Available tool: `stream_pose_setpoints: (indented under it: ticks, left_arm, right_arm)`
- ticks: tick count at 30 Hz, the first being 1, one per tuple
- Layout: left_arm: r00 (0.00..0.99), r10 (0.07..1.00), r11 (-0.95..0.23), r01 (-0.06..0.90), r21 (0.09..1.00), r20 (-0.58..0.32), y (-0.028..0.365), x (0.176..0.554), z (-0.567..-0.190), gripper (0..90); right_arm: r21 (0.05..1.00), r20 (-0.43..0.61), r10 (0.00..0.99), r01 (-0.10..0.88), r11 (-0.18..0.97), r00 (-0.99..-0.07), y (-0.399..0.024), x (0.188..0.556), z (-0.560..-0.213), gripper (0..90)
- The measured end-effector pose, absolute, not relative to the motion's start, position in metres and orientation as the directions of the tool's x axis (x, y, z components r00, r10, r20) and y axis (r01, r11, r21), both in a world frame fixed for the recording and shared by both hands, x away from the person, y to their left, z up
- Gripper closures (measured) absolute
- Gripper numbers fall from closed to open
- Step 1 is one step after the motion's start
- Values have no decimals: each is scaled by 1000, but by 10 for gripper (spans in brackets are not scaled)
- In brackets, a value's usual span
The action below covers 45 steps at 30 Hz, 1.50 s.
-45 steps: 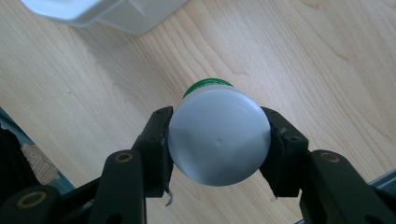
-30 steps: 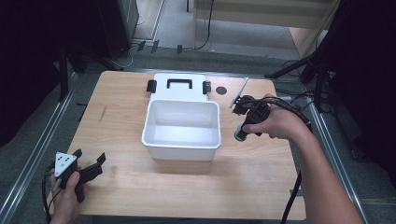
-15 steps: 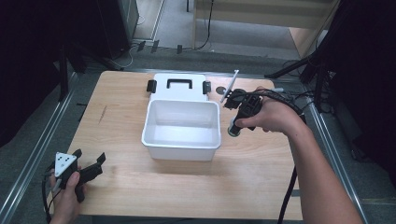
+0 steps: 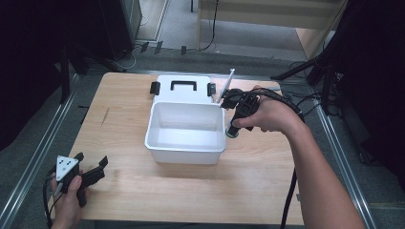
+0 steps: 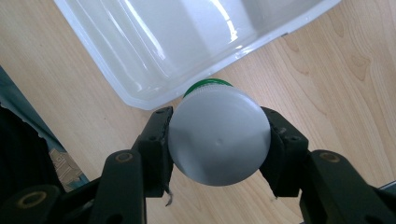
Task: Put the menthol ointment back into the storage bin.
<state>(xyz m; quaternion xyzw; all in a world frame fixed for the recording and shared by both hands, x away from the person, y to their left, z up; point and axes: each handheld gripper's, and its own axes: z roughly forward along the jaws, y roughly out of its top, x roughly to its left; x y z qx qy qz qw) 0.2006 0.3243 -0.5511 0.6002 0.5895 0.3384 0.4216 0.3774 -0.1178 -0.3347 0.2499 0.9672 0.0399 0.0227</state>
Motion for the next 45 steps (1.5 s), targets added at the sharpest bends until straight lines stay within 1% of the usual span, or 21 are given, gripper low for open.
stream_pose_setpoints:
  ticks: [19,45]
  left_arm:
    - [78,993,49,422,905,-90,324,200,-551,127]
    - [82,992,49,422,905,-92,325,201,-551,135]
  right_arm:
    - [90,-25,439,435,896,-898,-90,378,-334,514]
    - [77,-23,365,362,929,-931,-65,380,-352,513]
